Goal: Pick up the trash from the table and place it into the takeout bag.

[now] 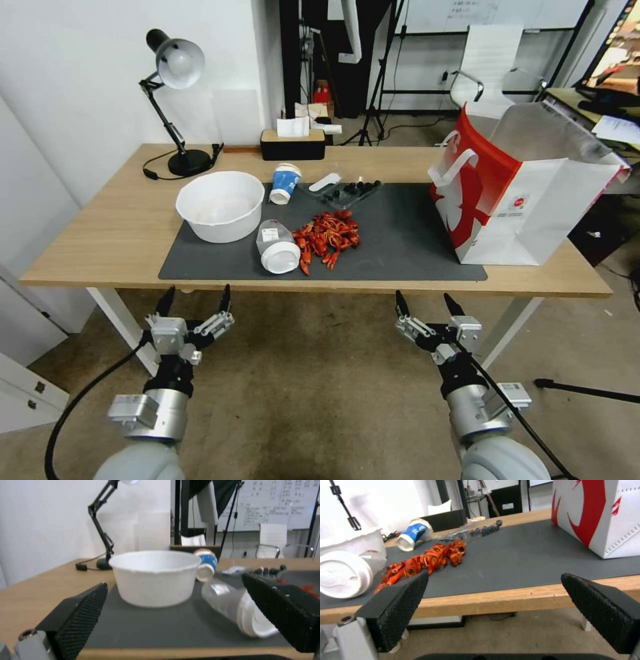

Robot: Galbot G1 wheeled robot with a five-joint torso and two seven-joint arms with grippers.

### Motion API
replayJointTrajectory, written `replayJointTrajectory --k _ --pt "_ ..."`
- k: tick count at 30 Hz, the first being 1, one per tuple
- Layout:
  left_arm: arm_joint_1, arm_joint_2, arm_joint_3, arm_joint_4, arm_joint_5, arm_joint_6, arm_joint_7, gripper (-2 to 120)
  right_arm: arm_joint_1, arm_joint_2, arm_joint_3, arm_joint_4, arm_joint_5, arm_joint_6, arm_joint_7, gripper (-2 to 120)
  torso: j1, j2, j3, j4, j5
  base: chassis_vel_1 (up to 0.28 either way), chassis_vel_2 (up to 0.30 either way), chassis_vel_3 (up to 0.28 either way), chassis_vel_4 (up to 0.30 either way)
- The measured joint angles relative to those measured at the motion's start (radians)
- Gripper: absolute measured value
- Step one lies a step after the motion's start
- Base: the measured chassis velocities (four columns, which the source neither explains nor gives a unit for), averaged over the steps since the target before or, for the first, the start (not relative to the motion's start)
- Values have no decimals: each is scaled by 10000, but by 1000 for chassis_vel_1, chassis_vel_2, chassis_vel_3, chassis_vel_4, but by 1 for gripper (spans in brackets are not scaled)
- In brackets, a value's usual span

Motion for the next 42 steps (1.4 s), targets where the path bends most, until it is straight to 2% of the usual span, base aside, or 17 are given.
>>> replayJointTrajectory --k 2,4,6,7,8,10,11,13,14,16,17,23,30,42 --pt "-495 447 -188 -81 -604 307 -111 100 -50 8 -10 21 -81 5 -13 100 0 0 0 1 -1 0 0 0 0" --pt "-683 619 -184 -125 -964 461 -191 100 -50 8 -10 25 -97 6 -15 100 0 -1 0 1 -1 0 0 0 0" --pt "-1340 1240 72 -318 -2804 929 -680 100 -45 -2 -10 36 -122 6 -18 100 0 0 0 -2 1 0 0 0 0" --pt "-1340 1240 72 -318 -2804 929 -680 100 -45 -2 -10 36 -122 6 -18 100 0 0 0 -2 1 0 0 0 0" --pt "-1647 1539 180 -393 -3826 1143 -947 100 -44 -11 -9 45 -132 6 -18 100 0 0 0 0 -3 0 0 0 0" --pt "-2438 2282 324 -651 -6573 1655 -1540 100 -48 -18 2 74 -163 5 -15 100 0 0 1 -1 -1 0 0 0 0" --pt "-2438 2282 324 -651 -6573 1655 -1540 100 -48 -18 2 74 -163 5 -15 100 0 0 1 -1 -1 0 0 0 0" --pt "-3208 2935 339 -949 -9186 2078 -2078 100 -61 -11 15 74 -194 4 1 100 0 0 0 -3 5 0 0 0 0" --pt "-3208 2935 339 -949 -9186 2078 -2078 100 -61 -11 15 74 -194 4 1 100 0 0 0 -3 5 0 0 0 0" --pt "-3707 3378 440 -992 -11110 2434 -2455 100 -61 19 12 39 -256 4 25 100 0 0 1 -2 1 0 0 0 0" --pt "-3798 3470 511 -925 -11417 2531 -2502 100 -49 28 -4 26 -266 4 35 100 0 0 1 -3 3 0 0 0 0" --pt "-3908 3495 658 -448 -11874 2846 -2532 100 221 -64 -179 -99 -249 -38 72 100 0 -1 1 4 0 0 0 0 0" --pt "-4455 3311 895 99 -12137 3228 -2796 100 461 -303 -282 -177 -123 -117 129 100 1 0 1 -1 2 0 0 0 0" --pt "-4900 3182 1376 1025 -12057 3449 -3122 100 642 -499 -355 -211 43 -175 194 100 0 -1 1 0 2 0 0 0 0"
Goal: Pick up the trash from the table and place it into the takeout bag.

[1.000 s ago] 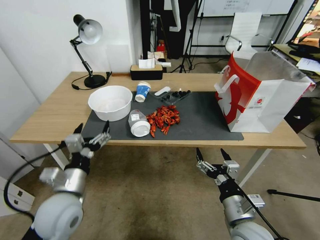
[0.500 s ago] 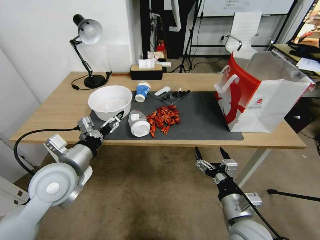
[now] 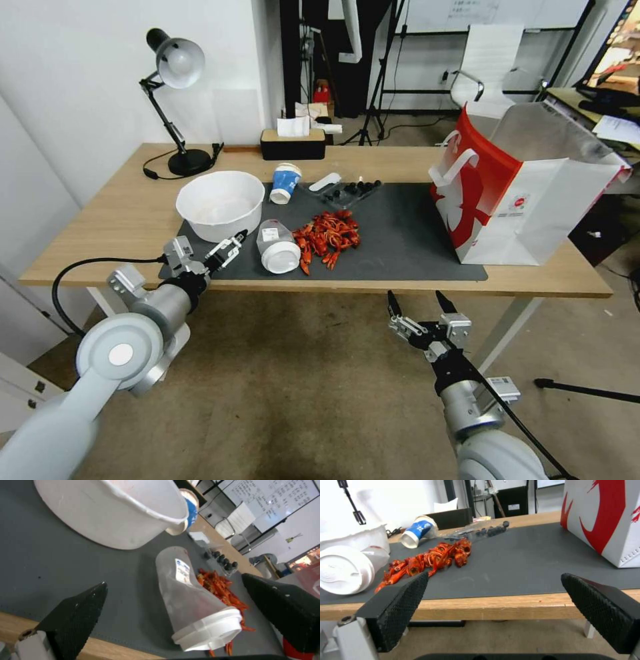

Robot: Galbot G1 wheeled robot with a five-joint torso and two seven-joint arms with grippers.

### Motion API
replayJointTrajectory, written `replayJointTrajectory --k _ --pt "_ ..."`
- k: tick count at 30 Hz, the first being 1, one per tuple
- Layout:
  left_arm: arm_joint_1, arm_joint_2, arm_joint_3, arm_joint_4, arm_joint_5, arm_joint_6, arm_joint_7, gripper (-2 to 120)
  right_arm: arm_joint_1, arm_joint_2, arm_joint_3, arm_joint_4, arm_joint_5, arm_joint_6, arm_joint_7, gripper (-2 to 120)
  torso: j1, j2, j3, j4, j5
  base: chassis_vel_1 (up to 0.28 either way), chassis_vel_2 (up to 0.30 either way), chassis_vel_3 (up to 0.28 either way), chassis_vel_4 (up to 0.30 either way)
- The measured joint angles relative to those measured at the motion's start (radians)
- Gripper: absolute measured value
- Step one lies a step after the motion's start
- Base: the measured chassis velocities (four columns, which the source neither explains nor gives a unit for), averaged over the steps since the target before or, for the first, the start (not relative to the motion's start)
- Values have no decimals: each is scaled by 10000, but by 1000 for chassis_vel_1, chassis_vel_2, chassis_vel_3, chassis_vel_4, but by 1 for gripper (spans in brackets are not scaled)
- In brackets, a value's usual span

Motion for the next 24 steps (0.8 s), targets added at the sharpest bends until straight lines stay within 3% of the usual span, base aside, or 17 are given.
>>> replayJointTrajectory --k 10,24 --pt "-605 -53 624 456 -496 784 -170 100 -154 5 53 105 -28 -4 14 100 0 0 -1 0 -1 0 0 0 0" --pt "-2170 -291 1652 1289 -1356 1013 -189 100 -364 89 171 204 -247 -2 95 100 0 2 0 -1 0 0 0 0 0"
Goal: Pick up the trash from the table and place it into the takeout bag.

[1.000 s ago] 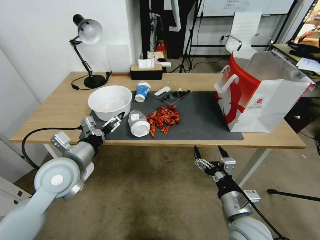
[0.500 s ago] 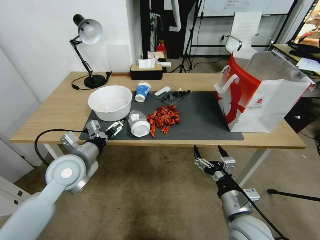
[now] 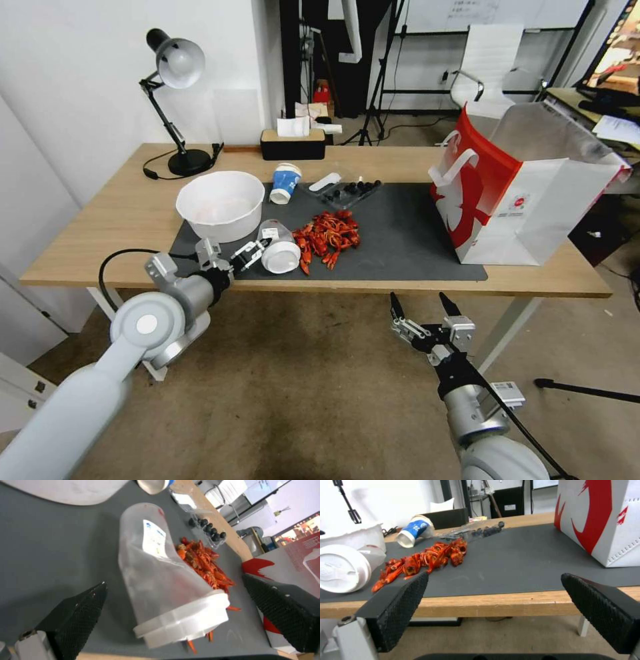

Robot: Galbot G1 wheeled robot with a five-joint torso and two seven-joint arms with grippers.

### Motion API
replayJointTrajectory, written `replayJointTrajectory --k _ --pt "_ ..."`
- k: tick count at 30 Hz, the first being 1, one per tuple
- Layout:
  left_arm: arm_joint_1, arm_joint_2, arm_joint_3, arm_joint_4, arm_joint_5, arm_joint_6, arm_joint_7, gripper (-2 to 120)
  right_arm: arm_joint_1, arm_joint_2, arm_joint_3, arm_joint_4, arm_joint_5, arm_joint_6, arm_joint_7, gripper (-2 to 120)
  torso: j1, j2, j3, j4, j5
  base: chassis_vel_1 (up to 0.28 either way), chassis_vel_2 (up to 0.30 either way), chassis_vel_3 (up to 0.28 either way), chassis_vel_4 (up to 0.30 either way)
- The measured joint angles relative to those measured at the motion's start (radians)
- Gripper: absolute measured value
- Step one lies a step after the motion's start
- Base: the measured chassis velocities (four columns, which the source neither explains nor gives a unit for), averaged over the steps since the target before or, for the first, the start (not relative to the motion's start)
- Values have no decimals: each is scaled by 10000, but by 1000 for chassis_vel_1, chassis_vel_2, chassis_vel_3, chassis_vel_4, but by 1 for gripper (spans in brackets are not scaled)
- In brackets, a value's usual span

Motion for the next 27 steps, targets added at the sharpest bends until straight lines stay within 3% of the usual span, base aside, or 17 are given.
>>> replayJointTrajectory --k 23,27 --pt "-1456 -402 806 1259 -691 384 -113 100 195 71 -42 -280 -2 6 142 100 -2 -1 0 0 0 0 0 0 0" --pt "-1560 -460 893 1411 -708 415 -270 89 173 74 -41 -294 -1 17 157 100 -2 -3 0 0 0 0 0 0 0"
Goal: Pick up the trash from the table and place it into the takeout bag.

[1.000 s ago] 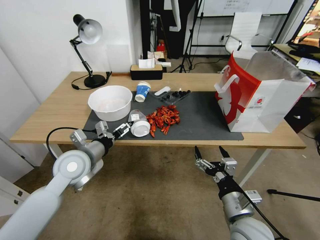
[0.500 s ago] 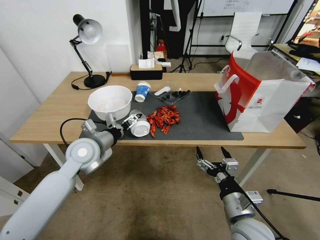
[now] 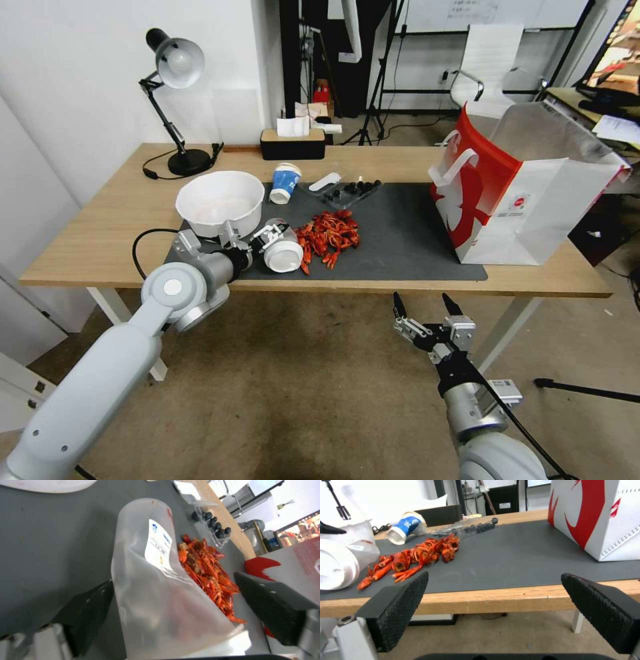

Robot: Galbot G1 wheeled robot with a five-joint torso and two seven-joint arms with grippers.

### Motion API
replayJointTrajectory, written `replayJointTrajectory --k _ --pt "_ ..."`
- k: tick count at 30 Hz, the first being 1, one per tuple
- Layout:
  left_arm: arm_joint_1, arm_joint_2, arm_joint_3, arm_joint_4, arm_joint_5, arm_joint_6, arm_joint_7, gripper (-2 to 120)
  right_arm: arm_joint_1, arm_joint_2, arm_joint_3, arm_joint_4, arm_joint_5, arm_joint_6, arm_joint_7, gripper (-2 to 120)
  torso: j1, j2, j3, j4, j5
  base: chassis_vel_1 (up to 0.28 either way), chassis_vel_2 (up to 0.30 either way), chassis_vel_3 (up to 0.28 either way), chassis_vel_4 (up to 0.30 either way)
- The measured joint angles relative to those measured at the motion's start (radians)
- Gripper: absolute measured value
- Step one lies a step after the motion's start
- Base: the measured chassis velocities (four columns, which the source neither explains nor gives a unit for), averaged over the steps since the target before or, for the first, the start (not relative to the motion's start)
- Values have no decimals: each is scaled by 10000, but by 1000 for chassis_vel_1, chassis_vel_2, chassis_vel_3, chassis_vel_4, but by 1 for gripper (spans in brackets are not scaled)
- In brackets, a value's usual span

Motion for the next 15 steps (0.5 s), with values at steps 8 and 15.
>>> replayJointTrajectory --k 8,15 --pt "-110 -14 24 182 -129 -44 -211 66 -24 36 -4 -61 -3 44 1 100 0 -1 0 0 0 0 0 0 0" --pt "-5 19 -76 186 -140 -89 -212 40 15 8 -13 -71 -5 49 2 100 0 0 0 0 0 0 0 0 0"
